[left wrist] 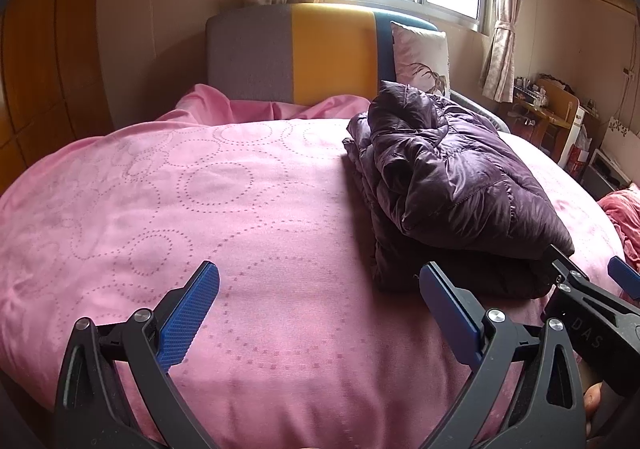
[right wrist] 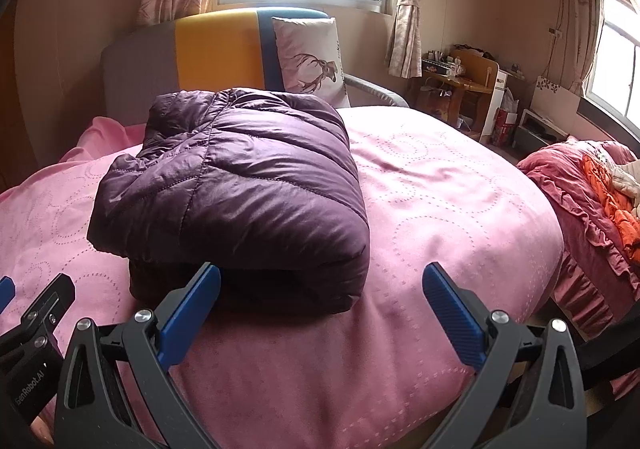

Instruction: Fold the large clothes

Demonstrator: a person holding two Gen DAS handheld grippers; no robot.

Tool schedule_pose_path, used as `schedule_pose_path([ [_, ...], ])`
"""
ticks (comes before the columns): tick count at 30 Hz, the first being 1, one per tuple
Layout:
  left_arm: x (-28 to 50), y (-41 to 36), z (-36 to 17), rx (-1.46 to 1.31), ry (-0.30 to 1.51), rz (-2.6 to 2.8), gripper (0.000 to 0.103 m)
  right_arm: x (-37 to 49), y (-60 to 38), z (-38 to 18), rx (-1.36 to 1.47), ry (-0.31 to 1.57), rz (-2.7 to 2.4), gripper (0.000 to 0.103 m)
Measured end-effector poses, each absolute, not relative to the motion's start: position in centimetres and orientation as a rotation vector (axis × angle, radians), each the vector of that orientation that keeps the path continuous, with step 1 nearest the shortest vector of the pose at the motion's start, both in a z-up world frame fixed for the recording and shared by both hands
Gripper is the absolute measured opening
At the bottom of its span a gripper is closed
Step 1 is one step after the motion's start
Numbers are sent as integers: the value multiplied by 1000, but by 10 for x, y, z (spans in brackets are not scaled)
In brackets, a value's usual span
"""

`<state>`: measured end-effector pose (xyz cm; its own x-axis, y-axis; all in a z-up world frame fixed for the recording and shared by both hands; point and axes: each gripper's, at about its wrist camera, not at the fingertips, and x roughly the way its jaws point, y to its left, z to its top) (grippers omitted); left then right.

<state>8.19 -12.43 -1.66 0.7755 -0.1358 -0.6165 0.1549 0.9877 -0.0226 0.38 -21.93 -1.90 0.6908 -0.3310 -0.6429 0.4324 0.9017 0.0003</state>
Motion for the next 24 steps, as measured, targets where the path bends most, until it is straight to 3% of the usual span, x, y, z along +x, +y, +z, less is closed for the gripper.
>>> schedule_pose_path([
  [24,78,-115,-9,-6,659,-171,99,3,-215,-12,152,664,-398,101],
])
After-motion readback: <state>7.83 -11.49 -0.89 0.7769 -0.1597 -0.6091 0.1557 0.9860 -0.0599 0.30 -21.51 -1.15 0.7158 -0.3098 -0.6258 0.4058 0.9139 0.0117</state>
